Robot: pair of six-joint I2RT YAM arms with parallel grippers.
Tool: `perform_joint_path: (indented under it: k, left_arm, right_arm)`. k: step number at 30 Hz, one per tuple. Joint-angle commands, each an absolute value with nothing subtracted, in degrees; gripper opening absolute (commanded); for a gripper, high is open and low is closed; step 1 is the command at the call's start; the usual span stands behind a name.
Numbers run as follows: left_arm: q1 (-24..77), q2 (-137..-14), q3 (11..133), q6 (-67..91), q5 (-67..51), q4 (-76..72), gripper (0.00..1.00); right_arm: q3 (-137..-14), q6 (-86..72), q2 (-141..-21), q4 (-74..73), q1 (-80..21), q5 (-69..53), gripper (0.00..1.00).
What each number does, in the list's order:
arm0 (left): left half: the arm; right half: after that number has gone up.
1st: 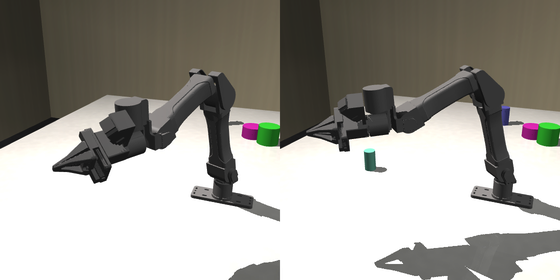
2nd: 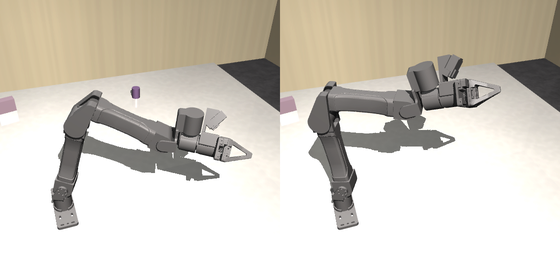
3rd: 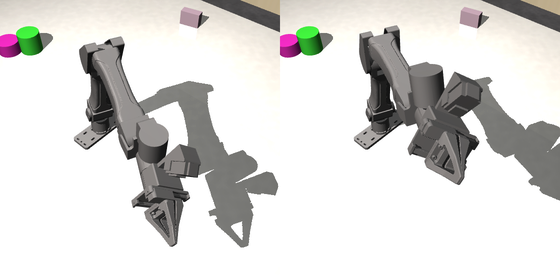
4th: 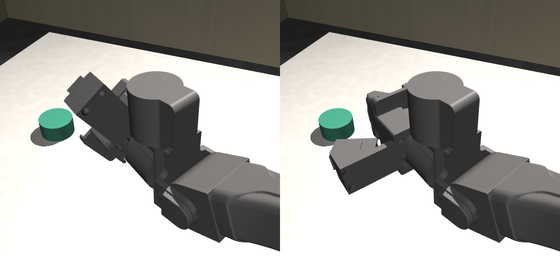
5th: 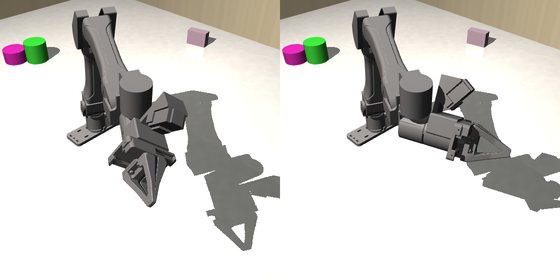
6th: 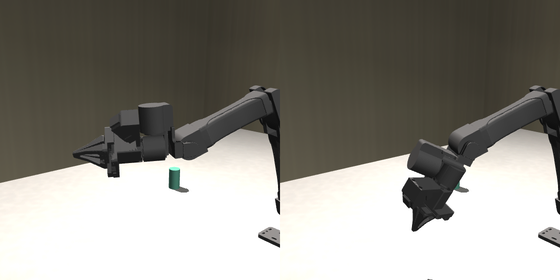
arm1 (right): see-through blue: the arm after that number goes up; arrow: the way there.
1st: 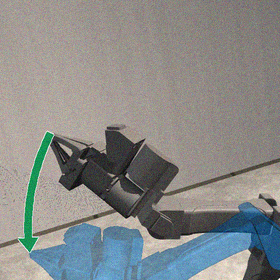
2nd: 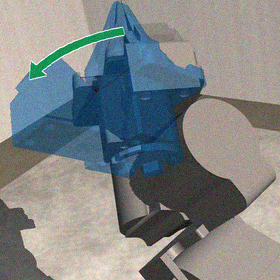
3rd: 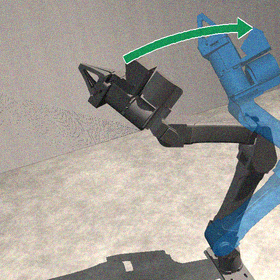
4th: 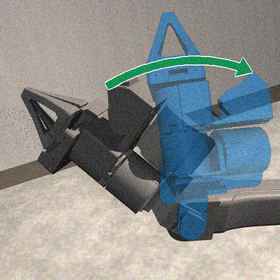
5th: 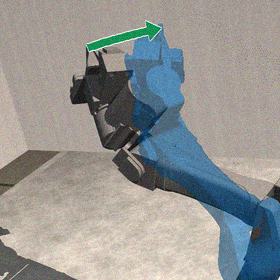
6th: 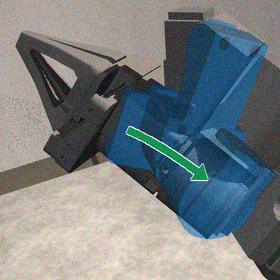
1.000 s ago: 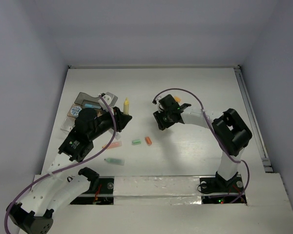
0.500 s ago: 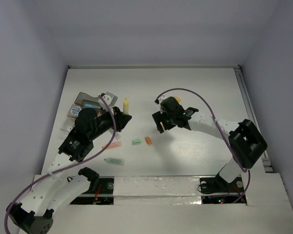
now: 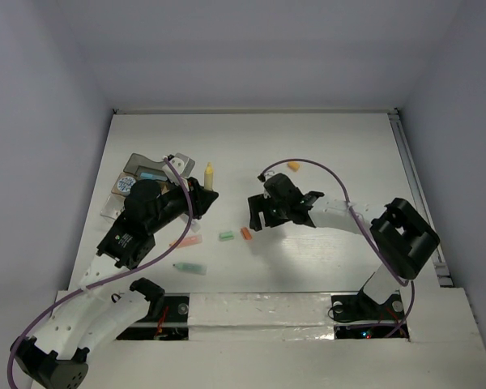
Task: Sort the stationery into containers
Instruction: Close the pen cap on the pen.
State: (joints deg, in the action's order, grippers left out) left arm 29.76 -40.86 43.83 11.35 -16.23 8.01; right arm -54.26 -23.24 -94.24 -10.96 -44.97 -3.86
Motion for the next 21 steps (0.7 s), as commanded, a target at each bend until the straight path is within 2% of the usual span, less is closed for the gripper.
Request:
perform_joint_path:
  k: [1, 5, 21]
  left_arm:
    - [29.53, -40.25, 43.59, 10.72, -16.00, 6.50, 0.00]
    - [29.53, -40.08, 43.59, 10.72, -16.00, 6.50, 0.00]
    - [29.53, -40.34, 43.59, 10.72, -15.91, 6.50, 0.00]
  right_arm:
    - [-53.96, -27.86, -95.09, -4.05, -44.74, -1.58, 0.83]
    - [-53.62, -30.84, -97.03, -3.69, -44.74, 2.79, 0.84]
    - [-52.56, -31.29, -97.29, -5.80, -40.61, 6.59, 0.90]
